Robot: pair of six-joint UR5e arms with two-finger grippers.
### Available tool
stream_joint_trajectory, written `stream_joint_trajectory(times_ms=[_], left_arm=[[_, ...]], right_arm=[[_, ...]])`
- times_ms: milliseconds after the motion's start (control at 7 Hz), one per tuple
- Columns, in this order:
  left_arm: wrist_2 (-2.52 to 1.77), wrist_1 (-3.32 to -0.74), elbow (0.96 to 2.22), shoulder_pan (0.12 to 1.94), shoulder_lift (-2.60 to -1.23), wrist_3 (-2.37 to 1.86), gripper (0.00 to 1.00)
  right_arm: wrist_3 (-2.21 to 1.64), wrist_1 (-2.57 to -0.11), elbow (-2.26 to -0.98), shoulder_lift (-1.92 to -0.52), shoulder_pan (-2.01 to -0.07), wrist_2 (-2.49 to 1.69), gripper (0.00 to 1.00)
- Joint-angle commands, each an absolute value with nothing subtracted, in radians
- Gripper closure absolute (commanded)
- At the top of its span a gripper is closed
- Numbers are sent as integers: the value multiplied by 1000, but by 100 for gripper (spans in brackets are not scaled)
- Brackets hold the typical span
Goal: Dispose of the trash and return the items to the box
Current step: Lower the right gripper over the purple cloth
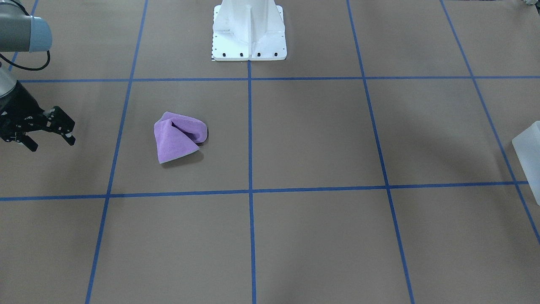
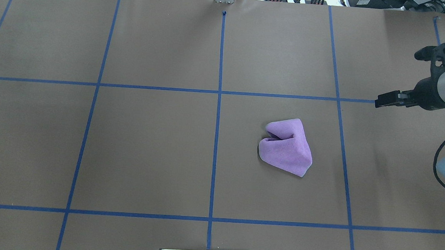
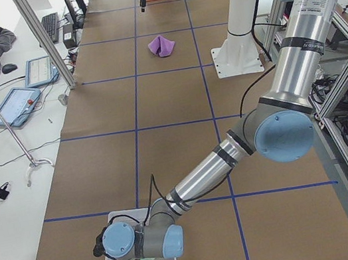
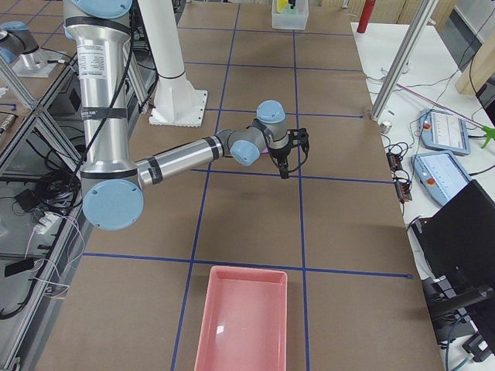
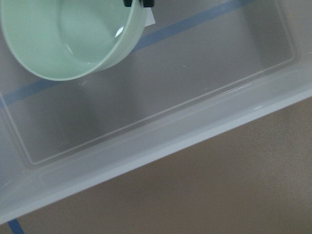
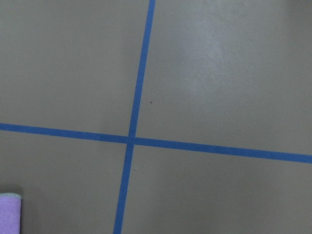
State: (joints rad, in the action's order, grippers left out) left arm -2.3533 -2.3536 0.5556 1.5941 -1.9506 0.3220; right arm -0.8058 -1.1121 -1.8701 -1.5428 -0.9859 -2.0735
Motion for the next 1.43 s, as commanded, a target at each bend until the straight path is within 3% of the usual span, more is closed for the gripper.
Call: stream_joint_trajectory(times_ms=[0, 143, 429, 571, 857, 1286], left_arm=[[-2414, -2327, 609, 1606, -1966, 311, 1], [-2503, -2219, 659, 1671, -1986, 311, 1], [-2537, -1951, 936, 1732, -1964, 311, 1], [-2537, -1886, 1012, 1732, -1945, 311, 1], [-2534, -1885, 1029, 1730, -1933, 311, 1], [-2530, -1894, 1031, 1732, -1931, 314, 1]], right_arm=[[-868, -1112, -1893, -1536, -951, -2066, 0], [-923, -1114, -1919, -1529, -927, -2065, 0], [-1073, -1120, -1957, -1525, -803, -1944, 0], [-1142, -1127, -1979, -1525, -729, -1875, 0], [-1176, -1314, -2085, -1523, -553, -1710, 0], [-1284, -1530, -2094, -1323, -453, -1657, 1]])
